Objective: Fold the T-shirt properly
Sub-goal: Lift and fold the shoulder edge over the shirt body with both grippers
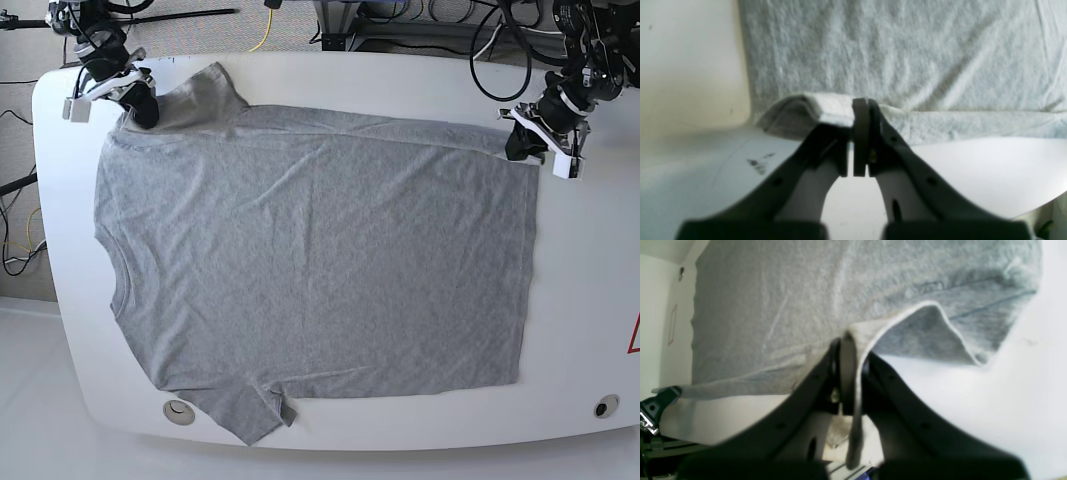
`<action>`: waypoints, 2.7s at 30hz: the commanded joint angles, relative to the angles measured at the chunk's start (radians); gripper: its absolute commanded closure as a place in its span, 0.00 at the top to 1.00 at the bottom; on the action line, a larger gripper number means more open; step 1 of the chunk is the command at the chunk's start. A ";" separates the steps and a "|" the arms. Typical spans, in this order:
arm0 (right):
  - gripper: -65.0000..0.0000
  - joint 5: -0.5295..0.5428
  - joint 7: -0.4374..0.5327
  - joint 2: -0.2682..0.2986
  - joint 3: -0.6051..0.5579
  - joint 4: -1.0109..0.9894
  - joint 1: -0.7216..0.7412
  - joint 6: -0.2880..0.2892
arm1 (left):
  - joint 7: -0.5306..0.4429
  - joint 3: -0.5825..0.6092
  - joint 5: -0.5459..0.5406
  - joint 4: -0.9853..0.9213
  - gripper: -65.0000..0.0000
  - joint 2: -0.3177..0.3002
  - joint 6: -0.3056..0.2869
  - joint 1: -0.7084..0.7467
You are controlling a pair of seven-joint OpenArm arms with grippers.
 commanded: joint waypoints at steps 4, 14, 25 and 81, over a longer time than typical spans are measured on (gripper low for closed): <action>0.00 0.027 -0.024 0.020 -0.003 0.049 0.023 -0.010 | -0.017 -0.028 -0.007 0.013 0.00 -0.010 -0.005 -0.029; 0.00 0.025 -0.043 0.010 0.008 0.056 0.097 -0.088 | -0.019 -0.030 -0.017 0.009 0.00 -0.003 0.001 -0.117; 0.00 0.019 -0.042 0.000 0.002 0.049 0.174 -0.144 | -0.034 -0.022 -0.016 0.001 0.00 -0.008 0.004 -0.179; 0.00 -0.072 -0.045 0.034 -0.044 -0.300 0.588 -0.106 | -0.050 -0.008 0.024 -0.313 0.00 -0.013 0.017 -0.450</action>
